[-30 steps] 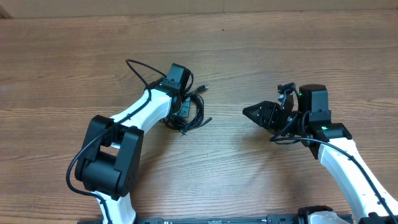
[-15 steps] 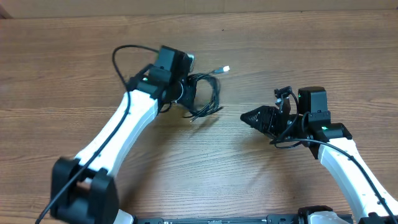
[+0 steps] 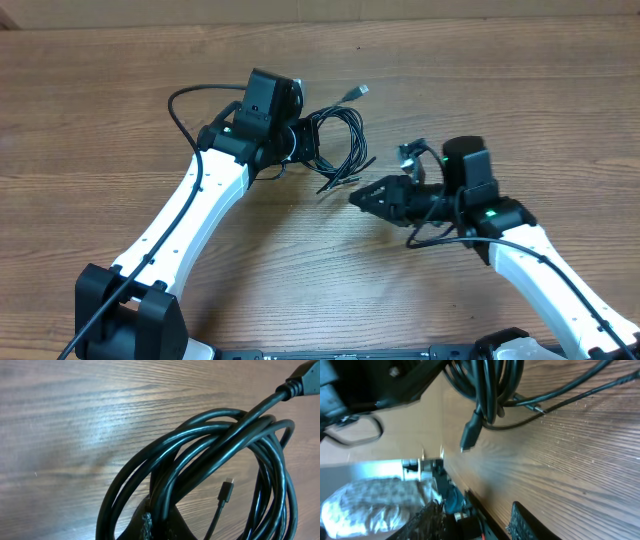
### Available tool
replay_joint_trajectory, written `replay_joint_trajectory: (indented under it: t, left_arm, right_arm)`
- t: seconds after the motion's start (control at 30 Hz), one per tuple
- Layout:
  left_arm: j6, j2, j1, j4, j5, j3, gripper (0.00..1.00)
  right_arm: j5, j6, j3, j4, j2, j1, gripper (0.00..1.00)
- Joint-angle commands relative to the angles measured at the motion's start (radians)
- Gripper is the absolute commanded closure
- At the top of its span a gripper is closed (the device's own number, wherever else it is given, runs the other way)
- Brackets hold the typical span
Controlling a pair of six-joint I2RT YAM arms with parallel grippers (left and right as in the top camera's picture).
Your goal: Untangle cables
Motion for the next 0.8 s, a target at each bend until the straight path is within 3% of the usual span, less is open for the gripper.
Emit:
replay_joint_trajectory:
  t: [0.0, 0.2, 0.27, 0.57, 0.77]
  left_arm:
    - [-0.149, -0.003, -0.004, 0.004, -0.01, 0.015, 0.96]
    - [-0.183, -0.003, -0.017, -0.031, -0.01, 0.015, 0.96]
    - [-0.182, -0.003, -0.023, -0.031, -0.01, 0.015, 0.96]
    - [-0.154, -0.003, -0.023, -0.049, -0.01, 0.015, 0.96]
    - [-0.114, -0.003, -0.023, -0.05, -0.009, 0.015, 0.96]
  right_arm:
    - [0.144, 0.197, 0.013, 0.097, 0.002, 0.081, 0.58]
    - [0.426, 0.2, 0.013, 0.166, 0.003, 0.206, 0.58]
    - [0.482, 0.2, 0.013, 0.166, 0.006, 0.231, 0.64]
    - [0.523, 0.189, 0.013, 0.174, 0.006, 0.243, 0.96]
    - [0.554, 0.178, 0.013, 0.171, 0.006, 0.243, 0.96]
